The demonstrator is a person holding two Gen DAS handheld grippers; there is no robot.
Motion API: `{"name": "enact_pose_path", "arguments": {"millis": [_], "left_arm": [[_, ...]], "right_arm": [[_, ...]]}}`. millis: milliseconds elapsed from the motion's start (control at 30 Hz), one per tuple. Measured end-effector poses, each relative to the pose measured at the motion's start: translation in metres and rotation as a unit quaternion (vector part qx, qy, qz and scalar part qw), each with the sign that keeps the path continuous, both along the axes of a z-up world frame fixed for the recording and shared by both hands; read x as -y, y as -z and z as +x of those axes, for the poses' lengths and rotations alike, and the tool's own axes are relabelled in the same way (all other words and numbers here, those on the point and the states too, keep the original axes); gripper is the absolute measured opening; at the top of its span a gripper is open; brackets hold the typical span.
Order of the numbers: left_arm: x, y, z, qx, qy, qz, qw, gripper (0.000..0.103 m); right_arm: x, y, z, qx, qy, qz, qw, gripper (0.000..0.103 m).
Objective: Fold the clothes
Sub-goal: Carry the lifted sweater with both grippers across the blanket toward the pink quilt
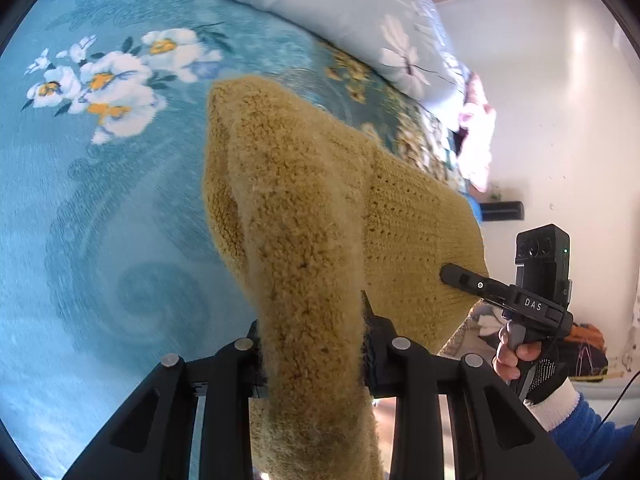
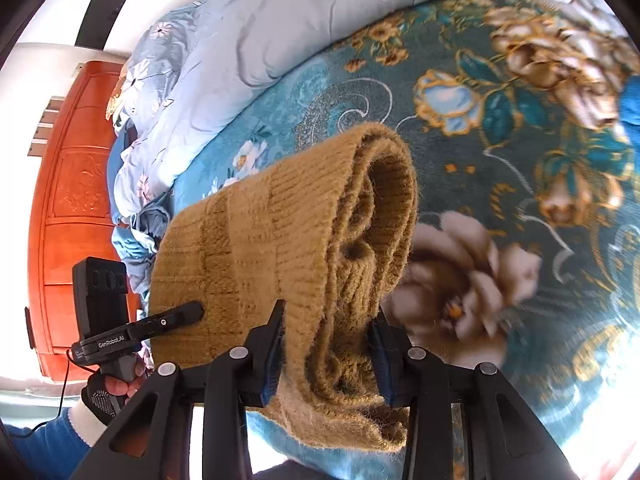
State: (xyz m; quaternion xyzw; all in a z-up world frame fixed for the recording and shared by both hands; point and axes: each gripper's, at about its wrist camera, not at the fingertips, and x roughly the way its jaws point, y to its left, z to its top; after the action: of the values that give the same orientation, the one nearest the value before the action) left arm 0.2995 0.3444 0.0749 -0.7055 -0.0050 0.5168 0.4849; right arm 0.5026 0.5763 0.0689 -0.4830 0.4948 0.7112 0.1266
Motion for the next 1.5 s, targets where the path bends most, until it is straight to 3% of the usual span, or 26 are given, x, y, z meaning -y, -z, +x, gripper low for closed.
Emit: {"name": "enact_pose_path", "arguments": {"millis": [300, 567, 800, 1000, 1200, 1500], "left_arm": [[-0.014, -0.040, 0.046, 0.003, 0.044, 0.036, 0.9984, 0.032], [-0.053, -0.069, 0.093, -0.015, 0.066, 0.054, 0.9962, 0.032], [-0.117, -0.074, 0.149, -0.034, 0.028, 0.050, 0.9977, 0.032], [-0.182, -0.075, 0.213, -0.022, -0.009, 0.055, 0.9982, 0.032], [-0.248, -0.082, 0.260, -0.019, 0.012, 0.055, 0.9982, 0.032], [-0.323, -0.085, 0.292, -0.043, 0.054, 0.031, 0.9972, 0.032]], "right_arm": [[0.019, -0.057, 0.067, 0.017, 0.042, 0.017, 0.999, 0.040], [-0.009, -0.084, 0.117, 0.007, 0.032, 0.029, 0.999, 0.040], [-0.074, -0.081, 0.170, -0.028, 0.003, 0.033, 0.999, 0.040], [-0.152, -0.089, 0.227, -0.050, -0.043, 0.057, 0.996, 0.040], [-0.213, -0.094, 0.278, -0.043, -0.047, 0.066, 0.996, 0.040], [-0.282, -0.084, 0.327, -0.043, -0.030, 0.064, 0.997, 0.040]]}}
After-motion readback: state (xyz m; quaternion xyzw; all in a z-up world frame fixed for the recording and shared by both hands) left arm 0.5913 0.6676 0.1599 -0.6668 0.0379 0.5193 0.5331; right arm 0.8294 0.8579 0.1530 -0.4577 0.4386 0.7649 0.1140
